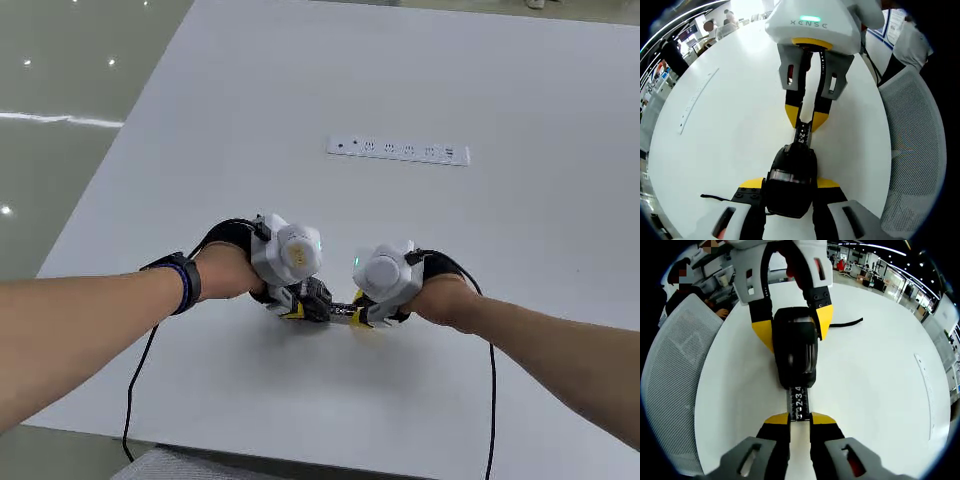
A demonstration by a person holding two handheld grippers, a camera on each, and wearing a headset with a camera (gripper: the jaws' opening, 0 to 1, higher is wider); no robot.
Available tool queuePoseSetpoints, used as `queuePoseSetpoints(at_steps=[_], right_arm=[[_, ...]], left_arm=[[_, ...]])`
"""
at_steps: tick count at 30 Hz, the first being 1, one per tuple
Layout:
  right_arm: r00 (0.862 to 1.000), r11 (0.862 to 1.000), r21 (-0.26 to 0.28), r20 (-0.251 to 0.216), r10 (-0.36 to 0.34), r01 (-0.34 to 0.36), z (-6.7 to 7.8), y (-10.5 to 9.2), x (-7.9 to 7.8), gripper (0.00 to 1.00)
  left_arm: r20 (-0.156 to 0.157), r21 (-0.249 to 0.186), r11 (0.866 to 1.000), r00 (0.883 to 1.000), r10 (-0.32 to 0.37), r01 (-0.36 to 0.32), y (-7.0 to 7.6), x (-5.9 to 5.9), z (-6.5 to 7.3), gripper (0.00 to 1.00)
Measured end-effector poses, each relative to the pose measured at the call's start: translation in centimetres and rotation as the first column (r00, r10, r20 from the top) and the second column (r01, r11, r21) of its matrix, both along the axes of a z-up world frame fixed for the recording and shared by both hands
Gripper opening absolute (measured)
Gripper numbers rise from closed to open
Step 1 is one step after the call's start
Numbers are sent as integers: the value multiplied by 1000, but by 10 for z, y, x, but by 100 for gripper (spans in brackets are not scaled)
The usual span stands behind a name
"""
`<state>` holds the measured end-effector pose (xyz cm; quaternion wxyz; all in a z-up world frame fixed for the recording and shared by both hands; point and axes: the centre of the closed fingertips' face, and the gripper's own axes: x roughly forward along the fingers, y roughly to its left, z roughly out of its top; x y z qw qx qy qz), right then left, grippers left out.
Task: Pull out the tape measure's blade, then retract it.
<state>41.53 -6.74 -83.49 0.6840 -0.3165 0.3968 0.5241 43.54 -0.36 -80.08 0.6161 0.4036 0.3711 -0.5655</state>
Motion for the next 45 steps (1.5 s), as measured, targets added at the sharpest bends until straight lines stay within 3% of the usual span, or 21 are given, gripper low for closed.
queuePoseSetpoints(at_steps=[45], right_arm=[[1000,1000,-7,3,-29,29,0,-48,-11,13]], left_arm=[[5,26,999,1000,18,-18,-2,0,-1,33]])
